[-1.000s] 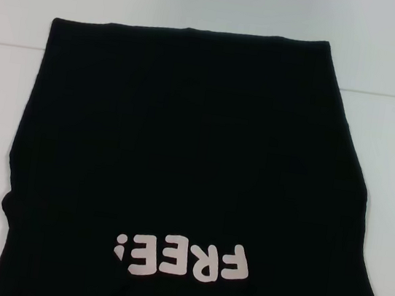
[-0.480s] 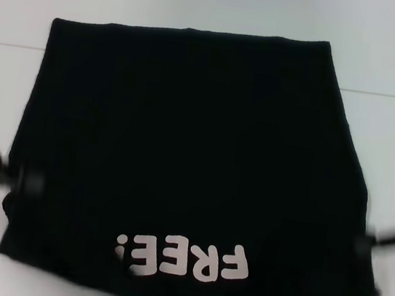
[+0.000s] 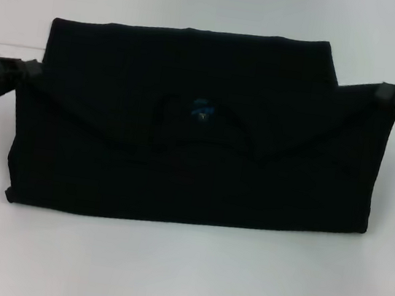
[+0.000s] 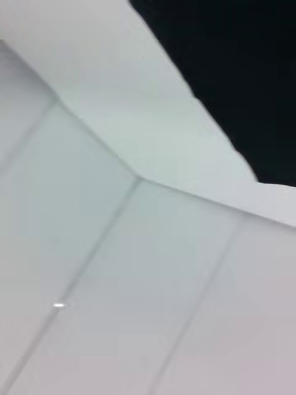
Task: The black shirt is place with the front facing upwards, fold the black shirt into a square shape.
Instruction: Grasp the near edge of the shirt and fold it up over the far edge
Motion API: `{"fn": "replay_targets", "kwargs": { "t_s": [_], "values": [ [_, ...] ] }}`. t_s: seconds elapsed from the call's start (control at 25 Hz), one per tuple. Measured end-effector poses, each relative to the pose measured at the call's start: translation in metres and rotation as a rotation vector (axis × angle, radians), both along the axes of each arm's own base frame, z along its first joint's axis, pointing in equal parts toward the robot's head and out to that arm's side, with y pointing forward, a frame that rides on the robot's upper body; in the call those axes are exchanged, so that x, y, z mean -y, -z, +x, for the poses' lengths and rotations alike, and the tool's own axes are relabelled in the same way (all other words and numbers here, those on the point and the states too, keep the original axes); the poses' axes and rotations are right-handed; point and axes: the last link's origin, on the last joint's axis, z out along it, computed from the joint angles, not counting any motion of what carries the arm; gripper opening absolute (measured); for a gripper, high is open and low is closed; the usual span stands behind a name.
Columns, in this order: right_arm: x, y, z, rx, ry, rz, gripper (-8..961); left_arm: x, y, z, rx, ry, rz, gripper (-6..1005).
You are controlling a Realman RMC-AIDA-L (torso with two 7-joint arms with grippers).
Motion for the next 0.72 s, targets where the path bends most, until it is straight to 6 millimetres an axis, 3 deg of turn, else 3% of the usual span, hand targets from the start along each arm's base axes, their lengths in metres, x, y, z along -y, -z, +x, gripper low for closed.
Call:
{"fn": "replay_targets", "kwargs": {
  "t_s": [0.24, 0.72],
  "values": [
    [-0.011, 0.017, 0.001, 0.057, 0.039, 0.085, 33, -0.011, 0.014, 0.001, -0.033, -0.032, 0.085, 34],
    [-0.026, 0.028, -0.001, 0.195, 0.038, 0.143, 34, -0.036, 0.019, 0.008, -0.144, -0.046, 0.13, 38]
  ]
}}
